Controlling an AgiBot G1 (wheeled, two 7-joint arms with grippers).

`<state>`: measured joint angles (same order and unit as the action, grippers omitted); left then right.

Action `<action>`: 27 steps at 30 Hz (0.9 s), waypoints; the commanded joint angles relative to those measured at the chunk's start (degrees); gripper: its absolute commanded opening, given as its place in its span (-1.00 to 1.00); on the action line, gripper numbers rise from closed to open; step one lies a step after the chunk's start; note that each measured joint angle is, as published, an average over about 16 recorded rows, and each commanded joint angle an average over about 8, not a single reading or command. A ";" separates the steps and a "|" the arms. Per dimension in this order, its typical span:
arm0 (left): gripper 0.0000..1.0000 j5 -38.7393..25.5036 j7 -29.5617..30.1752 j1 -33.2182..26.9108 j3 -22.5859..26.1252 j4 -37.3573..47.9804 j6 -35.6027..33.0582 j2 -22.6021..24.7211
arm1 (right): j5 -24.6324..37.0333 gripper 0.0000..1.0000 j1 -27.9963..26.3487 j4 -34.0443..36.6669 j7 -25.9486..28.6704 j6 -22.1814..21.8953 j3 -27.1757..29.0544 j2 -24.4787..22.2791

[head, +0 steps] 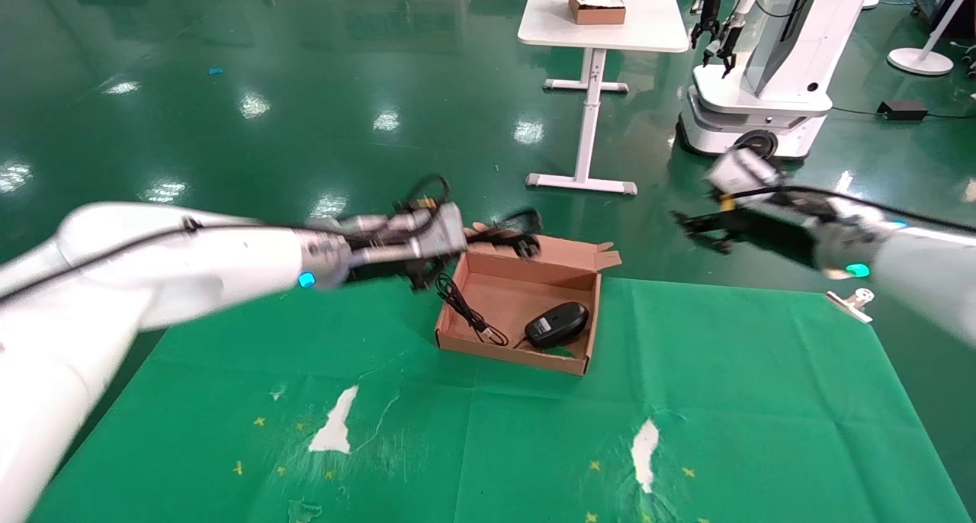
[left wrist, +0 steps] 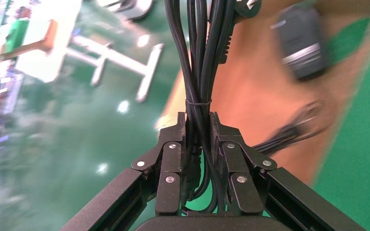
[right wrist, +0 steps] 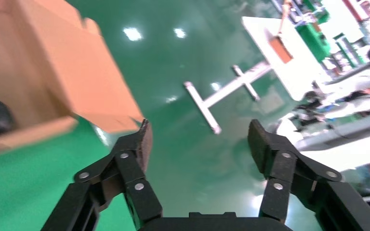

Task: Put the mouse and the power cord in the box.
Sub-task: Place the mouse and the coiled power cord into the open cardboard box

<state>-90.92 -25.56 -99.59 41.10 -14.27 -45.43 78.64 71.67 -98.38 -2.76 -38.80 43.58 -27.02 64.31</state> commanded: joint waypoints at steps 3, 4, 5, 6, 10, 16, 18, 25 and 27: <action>-1.00 1.01 3.52 3.05 3.26 -4.92 -1.93 0.04 | -0.69 1.00 -0.74 0.32 -1.98 1.77 0.54 -3.69; -1.00 1.16 4.69 3.44 4.29 -5.84 -2.17 0.03 | -0.74 1.00 -0.88 0.45 -2.22 2.64 0.58 -4.43; -1.00 1.31 5.89 3.77 5.32 -6.72 -2.26 0.03 | -0.76 1.00 -1.03 0.58 -2.45 3.46 0.59 -5.10; -1.00 1.47 7.09 4.00 6.37 -7.63 -2.13 0.05 | -0.73 1.00 -1.18 0.69 -2.66 4.19 0.57 -5.61; -1.00 2.02 11.82 4.52 10.74 -11.20 -0.31 0.13 | -0.66 1.00 -1.58 1.16 -3.21 6.03 0.52 -6.44; -0.01 0.66 14.92 4.34 17.47 -15.91 3.69 0.25 | -0.83 1.00 -1.88 1.71 -3.63 6.64 0.63 -6.85; 0.49 0.07 15.03 4.26 18.83 -16.75 4.56 0.29 | -0.89 1.00 -1.94 1.79 -3.68 6.71 0.67 -7.00; 1.00 -0.30 15.06 4.13 19.14 -16.84 4.93 0.27 | -0.88 1.00 -2.01 1.85 -3.70 6.73 0.66 -6.86; 1.00 -0.15 15.04 4.13 18.76 -16.61 4.71 0.26 | -0.86 1.00 -2.00 1.83 -3.69 6.69 0.65 -6.80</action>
<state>-90.99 -10.50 -95.43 59.82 -30.94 -40.77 78.86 70.78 -100.31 -1.02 -42.43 50.29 -26.36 57.47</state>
